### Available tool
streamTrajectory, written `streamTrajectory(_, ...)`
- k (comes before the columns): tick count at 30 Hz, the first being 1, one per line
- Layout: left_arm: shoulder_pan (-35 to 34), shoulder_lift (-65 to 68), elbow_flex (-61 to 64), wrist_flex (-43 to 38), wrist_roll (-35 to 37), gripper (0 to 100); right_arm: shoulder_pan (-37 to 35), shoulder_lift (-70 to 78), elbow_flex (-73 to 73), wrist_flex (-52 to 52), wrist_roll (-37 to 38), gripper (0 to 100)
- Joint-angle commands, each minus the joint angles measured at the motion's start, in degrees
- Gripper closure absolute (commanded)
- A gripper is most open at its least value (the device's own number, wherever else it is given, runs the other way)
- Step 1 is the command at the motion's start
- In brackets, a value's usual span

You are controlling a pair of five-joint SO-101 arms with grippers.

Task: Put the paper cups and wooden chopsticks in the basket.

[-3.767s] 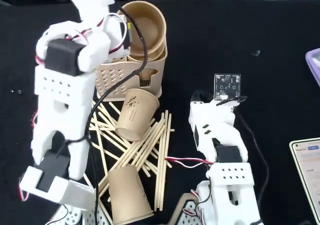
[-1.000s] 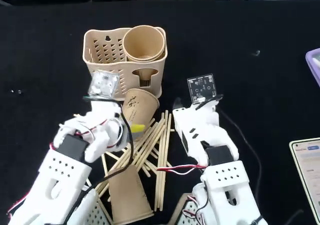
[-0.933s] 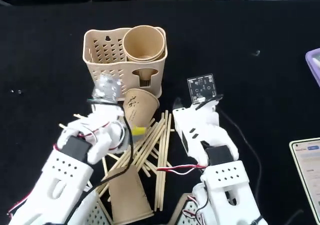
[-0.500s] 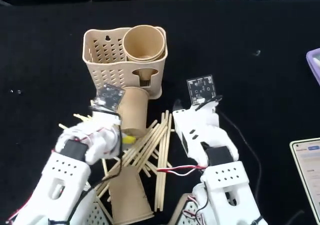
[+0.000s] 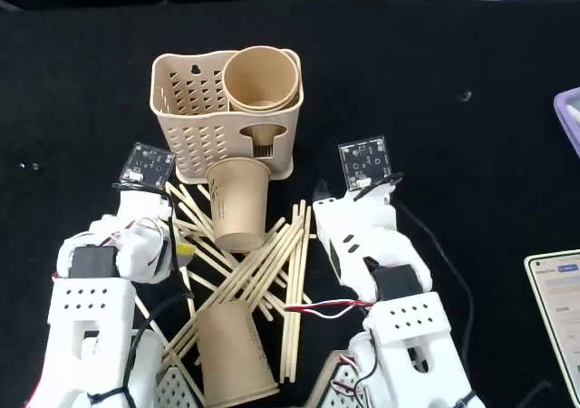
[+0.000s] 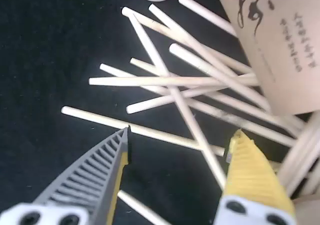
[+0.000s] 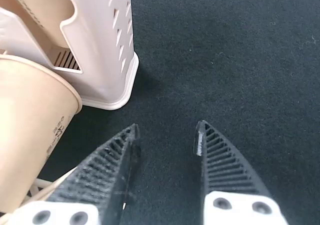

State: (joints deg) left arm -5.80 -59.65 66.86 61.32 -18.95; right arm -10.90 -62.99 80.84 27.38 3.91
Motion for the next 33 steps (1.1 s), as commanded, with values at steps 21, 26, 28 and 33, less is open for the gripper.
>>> streamTrajectory(21,22.2,-0.18,-7.43,-10.2,25.85,68,1.05,-1.54,-0.4,-1.32,0.0,81.5)
streamTrajectory(26,22.81,-0.18,-7.6,-10.37,25.85,68,1.05,-1.54,-0.4,-1.32,0.0,81.5)
streamTrajectory(28,23.43,-0.09,-7.16,-10.9,25.85,68,1.05,-1.54,-0.4,-1.32,0.0,81.5)
streamTrajectory(33,25.27,-0.09,-5.58,-11.25,25.76,68,1.05,-1.54,-0.4,-1.32,0.0,81.5)
